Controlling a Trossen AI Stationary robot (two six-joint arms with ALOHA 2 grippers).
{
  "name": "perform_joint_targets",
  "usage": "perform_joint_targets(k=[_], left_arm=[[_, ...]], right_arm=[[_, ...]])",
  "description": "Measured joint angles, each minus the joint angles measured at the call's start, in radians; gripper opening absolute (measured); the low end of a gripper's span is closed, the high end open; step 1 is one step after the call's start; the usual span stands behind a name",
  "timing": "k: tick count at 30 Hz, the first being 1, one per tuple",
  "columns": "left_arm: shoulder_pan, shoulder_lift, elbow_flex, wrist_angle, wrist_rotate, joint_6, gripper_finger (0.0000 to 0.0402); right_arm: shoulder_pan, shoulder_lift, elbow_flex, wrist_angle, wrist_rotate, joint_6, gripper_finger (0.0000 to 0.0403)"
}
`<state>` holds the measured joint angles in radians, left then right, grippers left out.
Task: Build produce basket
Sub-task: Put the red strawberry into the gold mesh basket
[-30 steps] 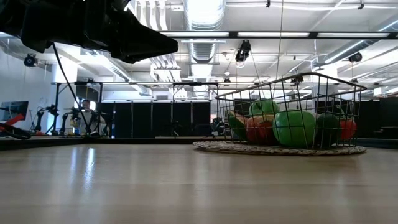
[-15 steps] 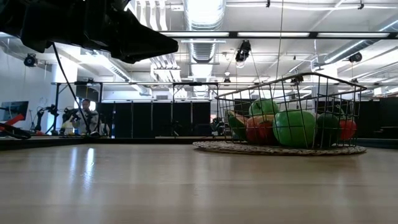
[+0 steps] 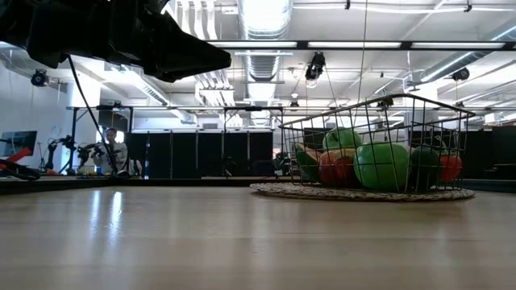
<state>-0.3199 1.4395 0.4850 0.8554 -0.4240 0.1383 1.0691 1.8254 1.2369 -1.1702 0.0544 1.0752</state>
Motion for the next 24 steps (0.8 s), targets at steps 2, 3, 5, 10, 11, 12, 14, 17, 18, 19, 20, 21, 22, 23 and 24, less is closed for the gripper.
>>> perform_joint_targets(k=[2,3,5,10,11,12,14,17,18,19,20,21,22,23,24], left_arm=[[0.000,0.000,0.000,0.000,0.000,0.000,0.0102],[0.000,0.000,0.000,0.000,0.000,0.000,0.0102],[0.000,0.000,0.000,0.000,0.000,0.000,0.0102],[0.000,0.000,0.000,0.000,0.000,0.000,0.0102],[0.000,0.000,0.000,0.000,0.000,0.000,0.0102],[0.000,0.000,0.000,0.000,0.000,0.000,0.0102],[0.000,0.000,0.000,0.000,0.000,0.000,0.0102],[0.000,0.000,0.000,0.000,0.000,0.000,0.0102],[0.000,0.000,0.000,0.000,0.000,0.000,0.0102],[0.000,0.000,0.000,0.000,0.000,0.000,0.0102],[0.000,0.000,0.000,0.000,0.000,0.000,0.0102],[0.000,0.000,0.000,0.000,0.000,0.000,0.0102],[0.000,0.000,0.000,0.000,0.000,0.000,0.0102],[0.000,0.000,0.000,0.000,0.000,0.000,0.0102],[0.000,0.000,0.000,0.000,0.000,0.000,0.0102]], right_arm=[[-0.002,-0.006,0.000,0.001,0.000,0.000,0.0087],[-0.004,-0.009,0.004,-0.001,0.000,0.001,0.0090],[-0.005,-0.011,0.021,0.001,0.024,0.004,0.0096],[-0.005,-0.016,0.049,-0.020,0.133,0.003,0.0114],[-0.006,-0.017,0.049,-0.027,0.141,0.011,0.0119],[-0.007,-0.017,0.047,-0.040,0.148,0.018,0.0123],[-0.007,-0.017,0.034,-0.059,0.156,0.024,0.0131],[-0.007,-0.017,0.003,-0.058,0.156,0.024,0.0138],[-0.007,-0.017,-0.007,-0.059,0.151,0.024,0.0138],[-0.007,-0.017,-0.015,-0.057,0.141,0.023,0.0136],[-0.007,-0.017,-0.022,-0.054,0.129,0.023,0.0134],[-0.007,-0.017,-0.029,-0.051,0.113,0.023,0.0130],[-0.007,-0.017,-0.035,-0.051,0.096,0.022,0.0125],[-0.007,-0.017,-0.041,-0.050,0.082,0.022,0.0120],[-0.006,-0.017,-0.046,-0.051,0.073,0.022,0.0114]])
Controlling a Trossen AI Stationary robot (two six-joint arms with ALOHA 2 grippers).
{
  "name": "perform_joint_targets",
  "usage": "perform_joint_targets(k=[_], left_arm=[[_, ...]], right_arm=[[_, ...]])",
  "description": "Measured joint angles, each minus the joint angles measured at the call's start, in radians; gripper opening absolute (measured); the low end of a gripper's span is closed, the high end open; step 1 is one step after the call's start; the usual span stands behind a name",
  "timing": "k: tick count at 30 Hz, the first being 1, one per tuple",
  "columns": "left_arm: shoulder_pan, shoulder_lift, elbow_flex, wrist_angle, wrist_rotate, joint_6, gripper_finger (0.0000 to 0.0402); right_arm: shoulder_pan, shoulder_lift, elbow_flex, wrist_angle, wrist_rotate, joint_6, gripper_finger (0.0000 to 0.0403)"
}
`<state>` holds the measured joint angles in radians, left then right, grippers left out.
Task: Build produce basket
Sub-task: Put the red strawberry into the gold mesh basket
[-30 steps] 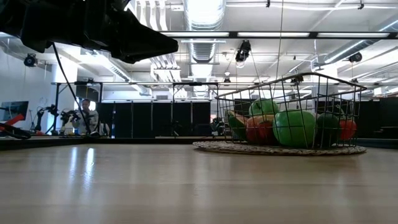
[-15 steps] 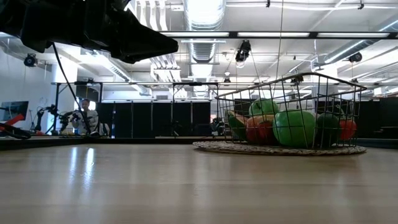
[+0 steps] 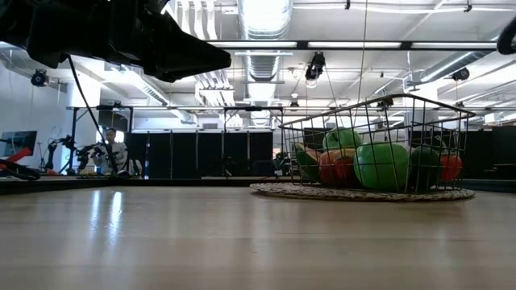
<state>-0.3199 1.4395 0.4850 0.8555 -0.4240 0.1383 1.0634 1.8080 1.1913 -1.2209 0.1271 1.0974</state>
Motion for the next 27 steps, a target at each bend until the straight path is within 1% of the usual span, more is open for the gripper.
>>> perform_joint_targets(k=[4,9,11,14,16,19,23,25,27], left_arm=[[0.000,0.000,0.000,0.000,0.000,0.000,0.0102],[0.000,0.000,0.000,0.000,0.000,0.000,0.0102],[0.000,0.000,0.000,0.000,0.000,0.000,0.0102],[0.000,0.000,0.000,0.000,0.000,0.000,0.0102],[0.000,0.000,0.000,0.000,0.000,0.000,0.0102],[0.000,0.000,0.000,0.000,0.000,0.000,0.0102],[0.001,0.000,0.000,0.000,0.000,0.000,0.0102],[0.002,0.000,0.000,0.000,0.000,0.000,0.0102],[0.002,0.000,0.000,0.000,0.000,0.000,0.0102]], right_arm=[[0.004,0.000,-0.011,0.003,-0.004,0.001,0.0080],[0.004,0.000,-0.023,0.001,-0.004,0.001,0.0021],[0.004,0.000,-0.025,-0.002,-0.005,0.001,0.0012],[-0.006,-0.006,-0.018,-0.017,-0.003,0.022,0.0009],[-0.025,-0.022,-0.003,-0.037,0.027,0.043,0.0009],[-0.059,-0.067,0.025,-0.038,0.144,0.053,0.0009],[-0.109,-0.171,0.059,-0.036,0.361,0.016,0.0009],[-0.133,-0.242,0.071,-0.029,0.497,-0.019,0.0009],[-0.153,-0.317,0.078,-0.022,0.660,-0.060,0.0009]])
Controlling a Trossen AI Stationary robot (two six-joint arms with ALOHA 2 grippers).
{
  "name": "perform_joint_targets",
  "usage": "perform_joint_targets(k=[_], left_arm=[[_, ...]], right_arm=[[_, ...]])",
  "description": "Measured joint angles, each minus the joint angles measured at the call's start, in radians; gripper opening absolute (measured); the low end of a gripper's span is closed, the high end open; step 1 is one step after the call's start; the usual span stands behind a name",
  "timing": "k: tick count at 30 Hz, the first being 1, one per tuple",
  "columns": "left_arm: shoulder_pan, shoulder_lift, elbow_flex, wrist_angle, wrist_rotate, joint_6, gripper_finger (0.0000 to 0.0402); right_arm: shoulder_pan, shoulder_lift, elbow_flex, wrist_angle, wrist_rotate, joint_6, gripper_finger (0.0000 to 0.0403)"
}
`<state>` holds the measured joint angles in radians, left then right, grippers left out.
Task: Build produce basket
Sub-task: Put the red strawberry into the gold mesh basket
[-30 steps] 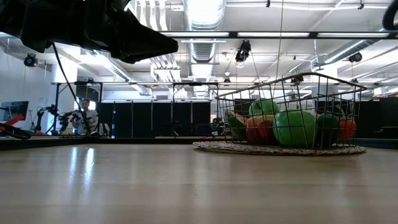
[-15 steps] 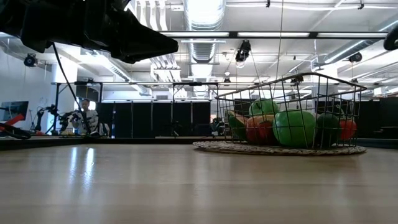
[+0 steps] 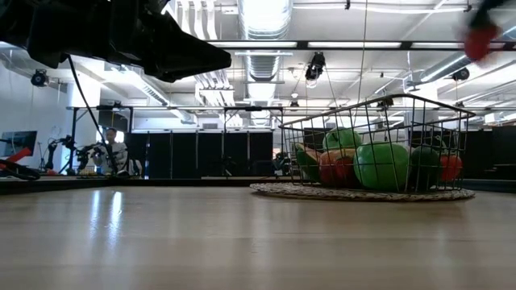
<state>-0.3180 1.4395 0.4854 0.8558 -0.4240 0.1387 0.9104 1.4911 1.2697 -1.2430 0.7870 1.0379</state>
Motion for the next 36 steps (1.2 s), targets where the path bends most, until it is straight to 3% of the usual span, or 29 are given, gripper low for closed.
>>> perform_joint_targets(k=[4,6,14,21,25,28,36], left_arm=[[0.001,0.000,0.000,0.000,0.000,0.000,0.0102],[0.002,0.000,0.000,0.000,0.000,0.000,0.0102],[0.003,0.000,0.000,-0.001,0.000,0.000,0.0102],[0.003,0.000,0.000,0.000,0.000,0.000,0.0102],[0.003,0.000,0.000,0.000,0.000,0.000,0.0102],[0.004,0.000,0.000,0.000,0.000,0.000,0.0102],[0.004,0.000,-0.001,-0.001,0.000,0.000,0.0102]], right_arm=[[-0.050,-0.148,-0.014,0.038,0.388,-0.069,0.0009],[-0.097,-0.215,-0.030,0.051,0.468,-0.098,0.0009],[-0.449,-0.397,-0.178,0.137,0.186,-0.218,0.0008],[-0.790,-0.477,-0.457,0.585,-0.033,-0.537,0.0008],[-0.951,-0.499,-0.589,0.821,-0.232,-0.631,0.0008],[-1.026,-0.502,-0.646,0.909,-0.332,-0.646,0.0008],[-1.066,-0.501,-0.687,0.912,-0.346,-0.645,0.0009]])
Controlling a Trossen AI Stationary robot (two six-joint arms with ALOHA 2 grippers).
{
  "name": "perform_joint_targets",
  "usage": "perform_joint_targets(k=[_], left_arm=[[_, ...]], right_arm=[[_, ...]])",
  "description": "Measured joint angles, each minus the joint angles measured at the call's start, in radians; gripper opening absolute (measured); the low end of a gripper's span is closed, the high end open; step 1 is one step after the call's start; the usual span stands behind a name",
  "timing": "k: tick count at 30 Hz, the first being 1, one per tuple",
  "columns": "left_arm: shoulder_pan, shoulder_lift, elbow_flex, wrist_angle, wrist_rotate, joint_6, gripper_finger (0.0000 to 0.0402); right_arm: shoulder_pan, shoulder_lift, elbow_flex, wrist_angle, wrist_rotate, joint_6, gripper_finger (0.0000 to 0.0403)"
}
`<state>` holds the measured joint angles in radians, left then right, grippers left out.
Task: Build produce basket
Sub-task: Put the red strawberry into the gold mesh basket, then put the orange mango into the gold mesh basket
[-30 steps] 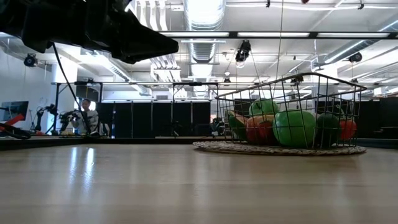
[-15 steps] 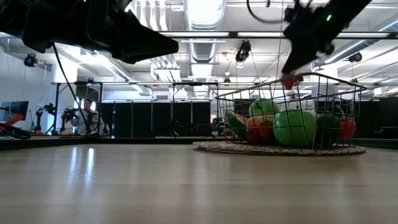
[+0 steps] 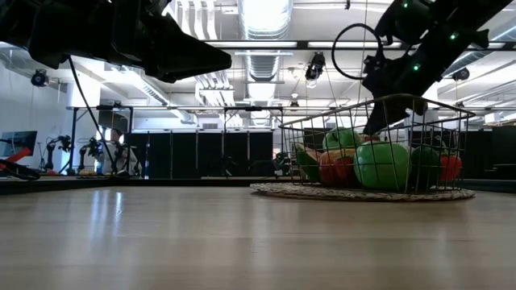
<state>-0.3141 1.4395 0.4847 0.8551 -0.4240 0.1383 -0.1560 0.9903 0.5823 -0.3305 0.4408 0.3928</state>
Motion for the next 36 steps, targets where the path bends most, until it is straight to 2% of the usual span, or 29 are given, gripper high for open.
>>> perform_joint_targets(k=[9,17,23,28,31,36], left_arm=[[0.000,0.000,0.000,0.000,0.000,0.000,0.0102],[0.000,0.000,0.000,0.000,0.000,0.000,0.0102],[0.000,0.000,0.000,0.000,0.000,0.000,0.0102],[0.000,0.000,0.000,-0.001,0.000,-0.001,0.0102],[0.000,0.000,0.000,-0.008,0.000,-0.002,0.0102],[0.000,0.000,0.000,-0.009,0.000,-0.003,0.0102]], right_arm=[[0.000,0.001,-0.042,0.012,0.001,0.065,0.0018],[0.000,0.001,-0.043,0.051,0.016,0.060,0.0096],[0.019,-0.011,0.076,-0.120,0.031,-0.027,0.0133],[0.145,-0.007,0.246,-0.356,0.032,0.018,0.0123],[0.272,-0.007,0.312,-0.413,0.039,0.096,0.0109],[0.527,0.023,0.376,-0.473,0.110,0.275,0.0079]])
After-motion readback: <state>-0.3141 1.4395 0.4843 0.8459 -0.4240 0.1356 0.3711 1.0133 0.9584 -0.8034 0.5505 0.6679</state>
